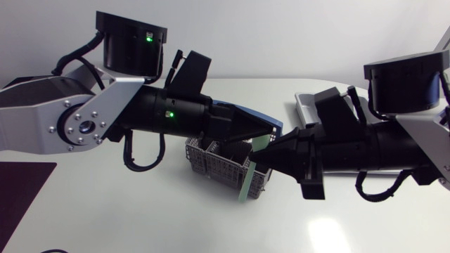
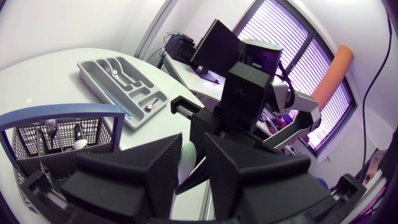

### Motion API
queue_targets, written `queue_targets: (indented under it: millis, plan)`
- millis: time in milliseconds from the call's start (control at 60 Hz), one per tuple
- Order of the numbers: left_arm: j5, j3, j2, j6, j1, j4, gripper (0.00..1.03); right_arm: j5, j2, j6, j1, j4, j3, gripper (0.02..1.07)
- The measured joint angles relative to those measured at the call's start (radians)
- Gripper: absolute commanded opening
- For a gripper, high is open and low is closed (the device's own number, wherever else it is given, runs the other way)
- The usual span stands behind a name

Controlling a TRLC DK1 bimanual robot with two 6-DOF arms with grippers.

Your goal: Unload the cutlery basket into the drawer organizer.

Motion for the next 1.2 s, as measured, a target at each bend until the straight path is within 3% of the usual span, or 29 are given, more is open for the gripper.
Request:
queue_targets:
  millis: [267, 483, 650, 800, 933, 1200]
  plan:
    - [0.000, 0.000, 0.000, 0.000, 0.008, 0.000, 0.48, 0.008, -0.010, -0.001, 0.012, -0.018, -0.007, 0.09]
    - [-0.002, 0.045, -0.034, 0.000, 0.124, -0.029, 0.57, 0.024, -0.057, -0.081, -0.063, -0.145, -0.025, 0.10]
    - [-0.061, 0.077, -0.073, 0.013, 0.217, -0.071, 0.57, 0.033, -0.161, -0.171, -0.223, -0.214, -0.026, 0.10]
    - [-0.220, 0.078, -0.075, 0.132, 0.282, -0.181, 0.57, 0.034, -0.239, -0.325, -0.467, -0.260, -0.063, 0.10]
    - [-0.302, 0.073, -0.075, 0.211, 0.317, -0.209, 0.60, 0.034, -0.244, -0.452, -0.639, -0.261, -0.113, 0.11]
    - [-0.415, 0.010, -0.077, 0.318, 0.355, -0.209, 0.60, 0.031, -0.149, -0.672, -0.922, -0.106, -0.180, 0.11]
